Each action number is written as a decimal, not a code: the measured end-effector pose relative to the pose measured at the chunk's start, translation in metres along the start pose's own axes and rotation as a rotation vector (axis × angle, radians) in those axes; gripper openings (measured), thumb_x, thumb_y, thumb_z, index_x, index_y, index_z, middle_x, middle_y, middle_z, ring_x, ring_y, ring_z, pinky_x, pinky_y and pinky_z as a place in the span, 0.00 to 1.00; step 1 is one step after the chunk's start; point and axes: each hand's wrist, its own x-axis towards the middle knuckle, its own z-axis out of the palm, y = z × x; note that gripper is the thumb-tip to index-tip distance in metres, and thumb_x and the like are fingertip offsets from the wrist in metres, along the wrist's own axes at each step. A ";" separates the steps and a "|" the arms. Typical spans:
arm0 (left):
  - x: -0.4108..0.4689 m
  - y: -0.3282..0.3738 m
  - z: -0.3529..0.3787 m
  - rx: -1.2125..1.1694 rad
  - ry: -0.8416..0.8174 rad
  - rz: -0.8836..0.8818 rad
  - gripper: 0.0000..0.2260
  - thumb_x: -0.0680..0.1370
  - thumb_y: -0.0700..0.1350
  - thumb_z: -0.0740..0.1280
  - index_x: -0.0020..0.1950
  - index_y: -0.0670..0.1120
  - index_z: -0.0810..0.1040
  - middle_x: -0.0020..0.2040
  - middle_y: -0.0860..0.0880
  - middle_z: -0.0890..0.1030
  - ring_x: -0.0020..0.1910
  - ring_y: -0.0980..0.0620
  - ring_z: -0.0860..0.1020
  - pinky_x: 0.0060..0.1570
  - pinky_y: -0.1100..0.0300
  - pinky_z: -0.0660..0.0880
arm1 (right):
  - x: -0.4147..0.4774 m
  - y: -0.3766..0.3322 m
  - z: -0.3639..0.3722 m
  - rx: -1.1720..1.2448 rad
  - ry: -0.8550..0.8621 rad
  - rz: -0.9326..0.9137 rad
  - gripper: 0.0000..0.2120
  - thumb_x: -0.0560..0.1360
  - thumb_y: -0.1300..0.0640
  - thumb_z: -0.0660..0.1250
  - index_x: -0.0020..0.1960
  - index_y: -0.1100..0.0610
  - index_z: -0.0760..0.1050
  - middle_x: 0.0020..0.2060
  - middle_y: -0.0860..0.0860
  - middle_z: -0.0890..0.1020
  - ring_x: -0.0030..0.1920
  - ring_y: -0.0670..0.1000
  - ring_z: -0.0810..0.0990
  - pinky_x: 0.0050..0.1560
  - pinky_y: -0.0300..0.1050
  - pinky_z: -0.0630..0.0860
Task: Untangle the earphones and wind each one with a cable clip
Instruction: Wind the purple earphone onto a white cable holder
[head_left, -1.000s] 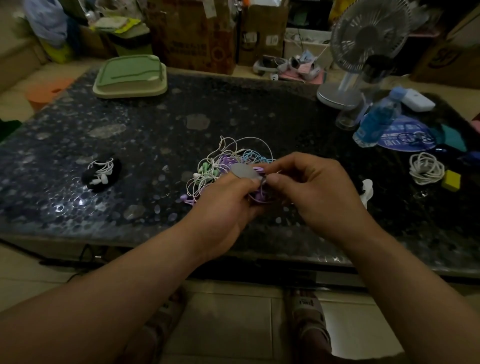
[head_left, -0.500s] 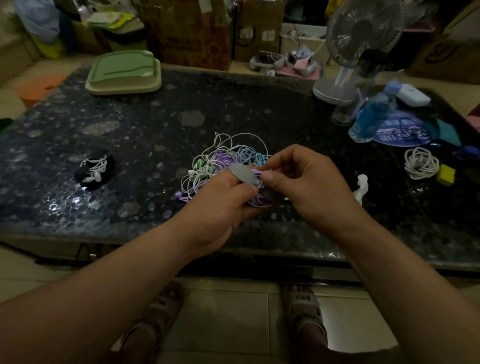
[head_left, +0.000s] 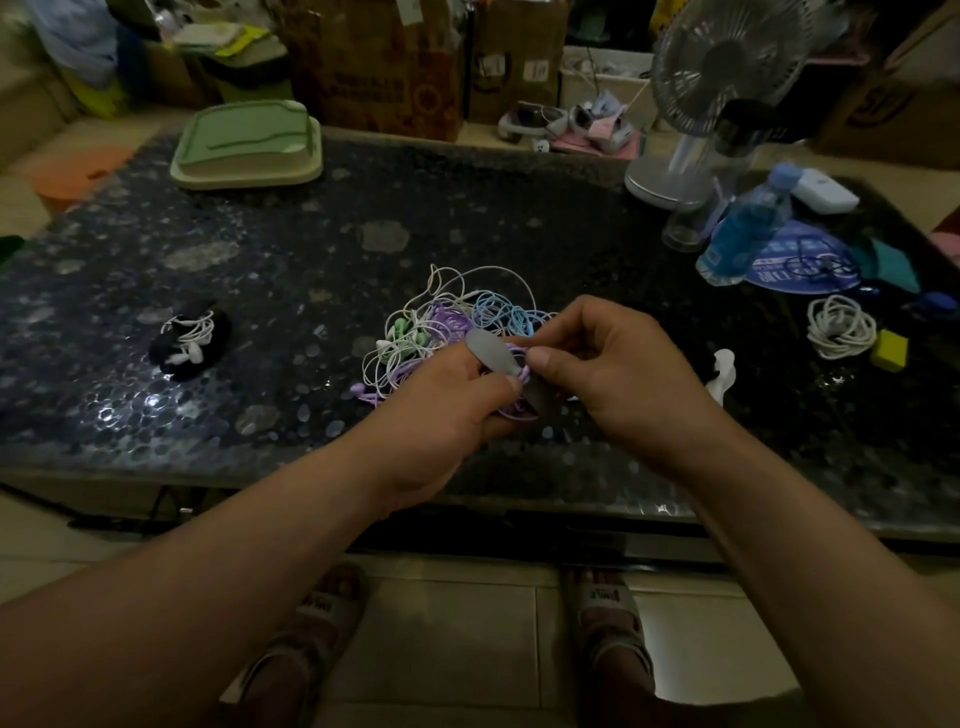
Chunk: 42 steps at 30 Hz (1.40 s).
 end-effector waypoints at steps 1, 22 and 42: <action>0.000 0.000 -0.001 0.003 0.001 0.001 0.13 0.86 0.36 0.58 0.68 0.42 0.77 0.63 0.41 0.83 0.65 0.43 0.81 0.66 0.46 0.78 | 0.000 0.000 0.002 -0.015 0.004 -0.012 0.03 0.79 0.62 0.73 0.49 0.56 0.81 0.40 0.48 0.86 0.42 0.43 0.86 0.41 0.38 0.82; 0.003 0.011 -0.031 -0.427 0.119 -0.057 0.16 0.87 0.38 0.56 0.73 0.33 0.69 0.66 0.33 0.80 0.66 0.37 0.81 0.64 0.46 0.80 | 0.005 0.000 0.013 0.008 -0.022 0.129 0.07 0.82 0.46 0.67 0.55 0.45 0.83 0.48 0.43 0.86 0.48 0.42 0.84 0.53 0.48 0.81; -0.090 0.042 -0.196 -0.340 0.810 -0.028 0.13 0.87 0.48 0.59 0.56 0.44 0.82 0.51 0.47 0.87 0.52 0.48 0.85 0.50 0.55 0.81 | 0.096 -0.083 0.245 0.343 -0.210 0.414 0.07 0.81 0.62 0.68 0.58 0.60 0.81 0.53 0.60 0.87 0.50 0.57 0.86 0.38 0.45 0.82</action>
